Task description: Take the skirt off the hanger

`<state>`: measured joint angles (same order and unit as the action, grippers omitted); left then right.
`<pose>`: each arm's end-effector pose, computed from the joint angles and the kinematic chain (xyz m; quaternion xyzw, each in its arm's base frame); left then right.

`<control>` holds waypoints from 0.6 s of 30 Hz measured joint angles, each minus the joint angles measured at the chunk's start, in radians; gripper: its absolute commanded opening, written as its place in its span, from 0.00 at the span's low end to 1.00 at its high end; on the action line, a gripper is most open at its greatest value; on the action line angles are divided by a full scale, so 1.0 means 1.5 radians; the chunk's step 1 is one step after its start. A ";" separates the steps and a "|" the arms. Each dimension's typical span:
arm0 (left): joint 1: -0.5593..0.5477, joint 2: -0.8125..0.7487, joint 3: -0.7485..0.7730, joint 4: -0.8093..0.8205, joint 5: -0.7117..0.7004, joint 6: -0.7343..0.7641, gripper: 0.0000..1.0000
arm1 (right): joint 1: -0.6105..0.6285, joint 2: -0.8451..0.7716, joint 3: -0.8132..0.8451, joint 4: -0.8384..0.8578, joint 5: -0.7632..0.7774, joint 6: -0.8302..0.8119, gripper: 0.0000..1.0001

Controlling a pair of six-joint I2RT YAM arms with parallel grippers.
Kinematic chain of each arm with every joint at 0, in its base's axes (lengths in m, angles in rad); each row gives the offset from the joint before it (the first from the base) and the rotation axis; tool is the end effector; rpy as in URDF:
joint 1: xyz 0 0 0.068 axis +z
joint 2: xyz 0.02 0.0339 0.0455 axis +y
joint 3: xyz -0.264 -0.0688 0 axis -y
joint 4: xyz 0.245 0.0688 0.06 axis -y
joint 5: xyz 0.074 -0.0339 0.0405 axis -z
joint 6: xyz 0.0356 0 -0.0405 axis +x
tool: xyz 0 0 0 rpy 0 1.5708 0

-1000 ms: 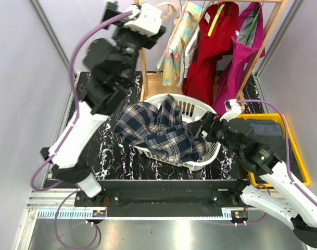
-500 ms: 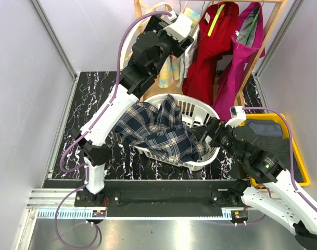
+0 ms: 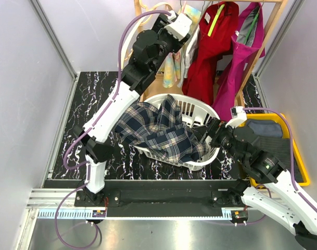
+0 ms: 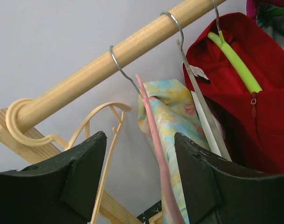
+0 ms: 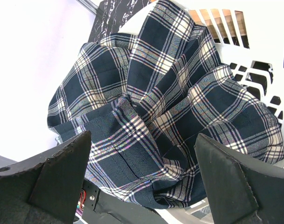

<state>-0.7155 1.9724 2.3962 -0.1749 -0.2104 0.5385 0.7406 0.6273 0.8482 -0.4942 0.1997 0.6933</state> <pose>0.3274 -0.2747 0.5387 0.2910 0.5430 -0.0052 0.7877 0.1059 0.0872 0.3513 0.0415 0.7941 0.3352 0.5054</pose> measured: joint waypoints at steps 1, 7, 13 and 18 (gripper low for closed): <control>0.002 0.004 0.000 0.001 0.003 0.000 0.68 | 0.000 -0.001 0.000 0.000 0.001 0.000 1.00; 0.014 0.035 0.003 0.001 0.013 -0.011 0.90 | 0.000 -0.008 0.000 0.000 0.001 0.000 1.00; 0.022 0.049 0.003 -0.013 0.019 -0.027 0.35 | 0.000 -0.009 0.000 0.000 0.002 0.000 1.00; 0.030 0.049 0.003 -0.012 0.028 -0.043 0.10 | 0.000 -0.013 -0.004 0.000 0.011 0.001 1.00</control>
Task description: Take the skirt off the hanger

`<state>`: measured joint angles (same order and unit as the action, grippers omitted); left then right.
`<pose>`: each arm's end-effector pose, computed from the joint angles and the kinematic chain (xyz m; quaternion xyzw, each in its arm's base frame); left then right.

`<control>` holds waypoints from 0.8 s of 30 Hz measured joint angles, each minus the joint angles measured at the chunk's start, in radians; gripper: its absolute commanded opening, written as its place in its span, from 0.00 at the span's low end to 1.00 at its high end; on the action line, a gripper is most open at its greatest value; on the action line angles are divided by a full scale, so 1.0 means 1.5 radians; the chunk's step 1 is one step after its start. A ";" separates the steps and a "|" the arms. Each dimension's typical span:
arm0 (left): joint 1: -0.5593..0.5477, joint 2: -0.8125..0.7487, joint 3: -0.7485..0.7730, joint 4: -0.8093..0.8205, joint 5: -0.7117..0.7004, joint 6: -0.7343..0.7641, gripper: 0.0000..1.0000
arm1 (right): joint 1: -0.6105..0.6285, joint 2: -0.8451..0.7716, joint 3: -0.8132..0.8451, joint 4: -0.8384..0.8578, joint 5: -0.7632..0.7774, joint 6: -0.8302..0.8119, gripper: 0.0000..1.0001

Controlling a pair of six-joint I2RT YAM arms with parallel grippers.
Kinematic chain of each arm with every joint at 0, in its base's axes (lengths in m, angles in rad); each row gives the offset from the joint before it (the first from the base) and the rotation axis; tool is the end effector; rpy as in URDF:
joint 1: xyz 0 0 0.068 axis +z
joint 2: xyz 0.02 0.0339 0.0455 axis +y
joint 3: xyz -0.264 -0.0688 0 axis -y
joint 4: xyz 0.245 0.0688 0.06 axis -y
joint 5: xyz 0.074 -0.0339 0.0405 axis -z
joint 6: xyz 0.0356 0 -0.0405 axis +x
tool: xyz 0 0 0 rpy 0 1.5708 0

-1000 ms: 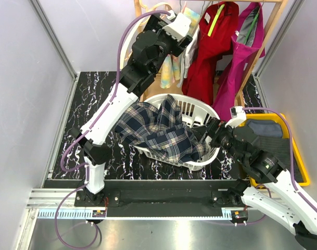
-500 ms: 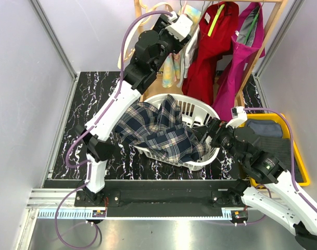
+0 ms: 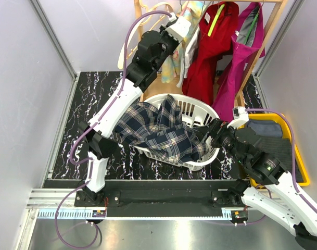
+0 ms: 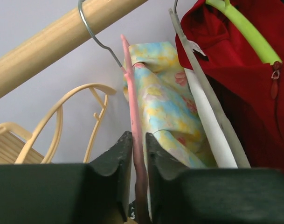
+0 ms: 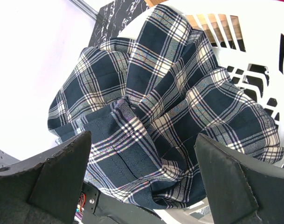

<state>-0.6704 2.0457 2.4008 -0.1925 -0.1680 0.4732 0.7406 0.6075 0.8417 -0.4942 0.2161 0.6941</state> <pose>0.3620 -0.2794 0.5074 0.2953 0.5771 -0.0207 0.7612 0.1031 0.0839 0.3515 0.0474 0.7895 0.3339 0.5128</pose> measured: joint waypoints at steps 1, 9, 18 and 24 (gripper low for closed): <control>0.002 0.000 0.000 0.000 0.000 -0.001 0.07 | 0.000 0.000 0.000 0.000 0.001 0.000 1.00; 0.020 -0.001 0.000 0.003 0.008 -0.020 0.00 | 0.000 -0.001 -0.001 0.000 0.002 0.003 1.00; 0.027 -0.003 -0.002 -0.001 0.027 -0.033 0.29 | 0.000 -0.006 -0.005 0.000 0.002 0.005 1.00; 0.029 -0.017 -0.021 -0.021 0.041 -0.038 0.53 | 0.000 -0.009 -0.008 0.000 0.003 0.005 1.00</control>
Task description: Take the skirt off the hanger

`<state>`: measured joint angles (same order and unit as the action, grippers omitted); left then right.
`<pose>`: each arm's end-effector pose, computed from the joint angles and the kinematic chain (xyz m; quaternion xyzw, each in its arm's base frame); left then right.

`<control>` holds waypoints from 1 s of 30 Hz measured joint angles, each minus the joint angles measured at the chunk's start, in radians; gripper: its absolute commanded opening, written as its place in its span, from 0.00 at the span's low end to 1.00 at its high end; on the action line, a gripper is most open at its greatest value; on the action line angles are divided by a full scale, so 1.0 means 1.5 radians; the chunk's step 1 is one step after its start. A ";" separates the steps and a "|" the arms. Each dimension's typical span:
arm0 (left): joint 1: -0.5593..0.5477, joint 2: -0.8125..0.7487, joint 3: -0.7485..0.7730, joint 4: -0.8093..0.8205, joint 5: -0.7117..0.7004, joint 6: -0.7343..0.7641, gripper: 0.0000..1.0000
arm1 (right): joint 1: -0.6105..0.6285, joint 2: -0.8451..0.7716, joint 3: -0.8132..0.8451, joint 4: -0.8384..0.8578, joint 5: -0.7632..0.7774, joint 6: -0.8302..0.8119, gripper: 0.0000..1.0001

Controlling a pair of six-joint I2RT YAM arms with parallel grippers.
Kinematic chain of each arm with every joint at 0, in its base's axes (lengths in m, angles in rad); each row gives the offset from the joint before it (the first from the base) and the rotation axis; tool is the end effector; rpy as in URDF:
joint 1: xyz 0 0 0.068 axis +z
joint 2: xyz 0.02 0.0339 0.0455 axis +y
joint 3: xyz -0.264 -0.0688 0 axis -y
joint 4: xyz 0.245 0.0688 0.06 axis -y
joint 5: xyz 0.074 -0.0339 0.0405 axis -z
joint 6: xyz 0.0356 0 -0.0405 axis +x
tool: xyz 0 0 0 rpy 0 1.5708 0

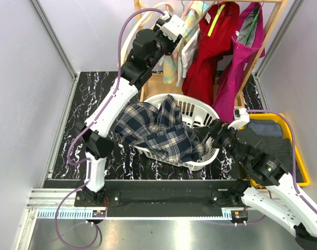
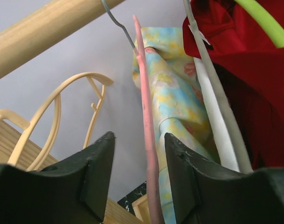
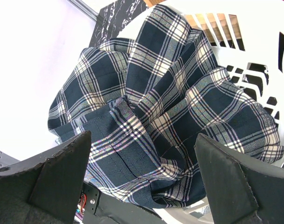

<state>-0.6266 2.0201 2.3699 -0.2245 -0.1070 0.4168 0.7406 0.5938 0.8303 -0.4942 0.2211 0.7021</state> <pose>0.3690 -0.2624 0.5053 0.2944 0.5926 -0.0432 0.7485 0.1016 0.0823 0.3492 0.0522 0.7884 0.3350 0.5133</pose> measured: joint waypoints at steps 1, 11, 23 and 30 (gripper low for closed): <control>0.000 -0.001 -0.001 -0.004 0.001 0.000 0.53 | 0.000 -0.002 0.000 0.000 0.001 0.000 1.00; 0.000 -0.001 0.000 -0.030 0.018 -0.002 0.29 | 0.000 -0.015 0.000 0.000 0.005 0.002 1.00; 0.014 0.001 0.035 -0.069 0.035 -0.007 0.00 | 0.000 -0.022 0.000 -0.001 0.017 0.002 0.99; 0.012 0.000 0.035 -0.066 0.035 -0.012 0.00 | 0.000 -0.022 0.000 -0.001 0.017 0.002 0.99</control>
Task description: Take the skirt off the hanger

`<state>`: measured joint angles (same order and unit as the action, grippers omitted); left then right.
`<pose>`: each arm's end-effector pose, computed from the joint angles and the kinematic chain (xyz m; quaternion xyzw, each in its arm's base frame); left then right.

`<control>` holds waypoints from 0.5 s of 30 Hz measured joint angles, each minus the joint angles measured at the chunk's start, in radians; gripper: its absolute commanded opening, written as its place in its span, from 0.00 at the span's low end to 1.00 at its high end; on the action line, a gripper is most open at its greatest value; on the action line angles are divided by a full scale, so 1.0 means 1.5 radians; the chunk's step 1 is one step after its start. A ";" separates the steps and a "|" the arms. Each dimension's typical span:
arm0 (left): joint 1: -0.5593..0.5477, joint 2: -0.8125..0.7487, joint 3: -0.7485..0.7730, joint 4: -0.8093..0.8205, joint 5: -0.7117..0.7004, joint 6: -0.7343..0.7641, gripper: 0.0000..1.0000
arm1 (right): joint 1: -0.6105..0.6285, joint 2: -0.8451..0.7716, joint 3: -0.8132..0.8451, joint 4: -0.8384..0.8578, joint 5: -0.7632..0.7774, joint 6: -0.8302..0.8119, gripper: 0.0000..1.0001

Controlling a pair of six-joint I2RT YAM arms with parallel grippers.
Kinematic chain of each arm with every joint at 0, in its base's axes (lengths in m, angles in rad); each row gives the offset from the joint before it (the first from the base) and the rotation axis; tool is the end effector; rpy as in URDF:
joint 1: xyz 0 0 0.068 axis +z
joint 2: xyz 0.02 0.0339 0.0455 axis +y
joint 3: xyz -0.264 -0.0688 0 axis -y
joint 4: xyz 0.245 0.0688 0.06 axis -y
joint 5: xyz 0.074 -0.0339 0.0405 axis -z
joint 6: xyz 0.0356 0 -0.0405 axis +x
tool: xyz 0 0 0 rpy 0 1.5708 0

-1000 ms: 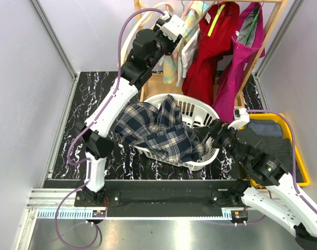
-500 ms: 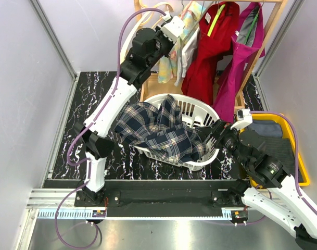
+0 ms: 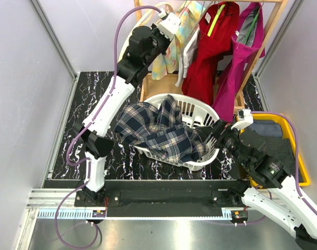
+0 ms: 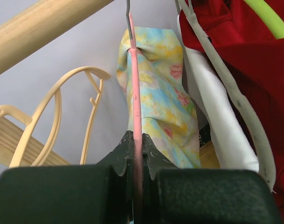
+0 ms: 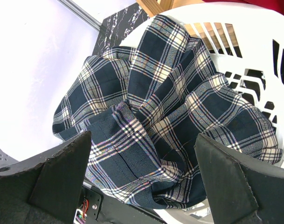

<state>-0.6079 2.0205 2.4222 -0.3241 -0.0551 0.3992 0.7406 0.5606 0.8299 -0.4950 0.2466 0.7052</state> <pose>0.3672 -0.2531 0.5108 0.3099 0.6044 -0.0578 0.7317 0.0962 0.0762 0.3526 0.0629 0.7775 0.3369 0.5273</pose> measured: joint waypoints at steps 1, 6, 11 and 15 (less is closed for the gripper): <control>0.000 0.000 0.000 0.001 0.000 0.000 0.00 | 0.000 0.000 0.000 0.000 0.000 0.000 0.99; 0.000 0.001 0.008 0.002 -0.001 -0.006 0.00 | 0.000 0.004 0.000 0.000 0.000 0.000 0.99; -0.001 0.002 0.038 0.008 0.005 -0.028 0.00 | 0.000 0.008 0.000 0.000 -0.001 0.000 0.99; -0.002 -0.021 0.025 0.027 0.014 -0.060 0.00 | 0.000 0.010 0.000 0.000 -0.001 0.000 0.99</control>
<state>-0.6106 1.9896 2.4592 -0.2832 -0.0341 0.3088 0.7406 0.5762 0.8299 -0.4953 0.2459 0.7048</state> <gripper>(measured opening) 0.050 0.988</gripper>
